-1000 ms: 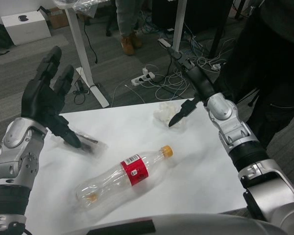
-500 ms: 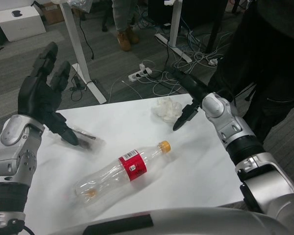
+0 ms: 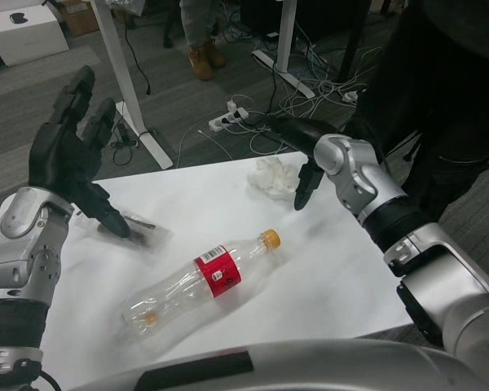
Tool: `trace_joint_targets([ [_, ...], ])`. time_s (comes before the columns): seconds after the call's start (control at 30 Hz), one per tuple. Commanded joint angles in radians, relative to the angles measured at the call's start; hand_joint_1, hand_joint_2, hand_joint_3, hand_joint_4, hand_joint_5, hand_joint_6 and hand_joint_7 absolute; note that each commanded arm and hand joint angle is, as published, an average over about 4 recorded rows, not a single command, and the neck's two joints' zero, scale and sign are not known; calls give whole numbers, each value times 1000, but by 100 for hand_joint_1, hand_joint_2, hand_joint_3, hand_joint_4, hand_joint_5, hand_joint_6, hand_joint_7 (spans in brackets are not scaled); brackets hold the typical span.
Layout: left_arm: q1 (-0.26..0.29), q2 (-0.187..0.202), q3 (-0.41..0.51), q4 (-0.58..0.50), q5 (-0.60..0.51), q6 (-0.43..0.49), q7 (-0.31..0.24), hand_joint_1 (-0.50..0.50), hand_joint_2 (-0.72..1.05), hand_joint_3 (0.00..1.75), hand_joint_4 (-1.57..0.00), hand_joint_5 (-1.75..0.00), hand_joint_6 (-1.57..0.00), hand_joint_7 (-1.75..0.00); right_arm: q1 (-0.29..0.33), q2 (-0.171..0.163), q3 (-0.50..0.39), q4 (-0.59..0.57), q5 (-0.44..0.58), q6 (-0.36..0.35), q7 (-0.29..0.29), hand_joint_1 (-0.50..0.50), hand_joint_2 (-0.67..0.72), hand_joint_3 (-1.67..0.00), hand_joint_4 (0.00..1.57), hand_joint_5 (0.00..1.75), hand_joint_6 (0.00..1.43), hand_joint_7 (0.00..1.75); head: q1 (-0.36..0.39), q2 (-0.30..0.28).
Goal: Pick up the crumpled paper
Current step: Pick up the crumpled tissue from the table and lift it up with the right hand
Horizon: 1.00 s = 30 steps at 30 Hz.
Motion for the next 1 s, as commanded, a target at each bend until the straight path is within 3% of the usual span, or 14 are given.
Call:
trace_joint_targets([
  [0.03, -10, 3, -1, 10, 8, -6, -4, -50, -72, 0, 0, 0, 0, 0, -57, -32, 86, 2, -18, 14, 17, -38, -13, -8, 0, 0, 0, 0, -1, 0],
  [0.3, -10, 2, -2, 9, 9, -7, -4, -50, -72, 0, 0, 0, 0, 0, -127, -62, 276, 86, -4, 34, 30, -38, -16, -8, 0, 0, 0, 0, -4, 4],
  [0.53, -10, 2, -7, 9, 7, -8, -4, -50, -66, 2, 0, 0, 0, 0, -134, -40, 287, 206, -1, 17, 20, -38, -24, -8, 0, 0, 0, 0, -3, 6],
  [0.67, -10, 2, -8, 9, 6, -8, -4, -50, -72, 0, 0, 0, 0, 0, -134, -36, 292, 236, -9, 24, 18, -38, -29, -8, 0, 0, 0, 0, -8, 0],
  [1.0, -10, 2, -11, 11, 4, -8, -4, -50, -68, 0, 0, 0, 0, 0, -134, -35, 315, 272, -11, 27, 18, -42, -32, -14, 0, 0, 0, 2, -11, -7],
])
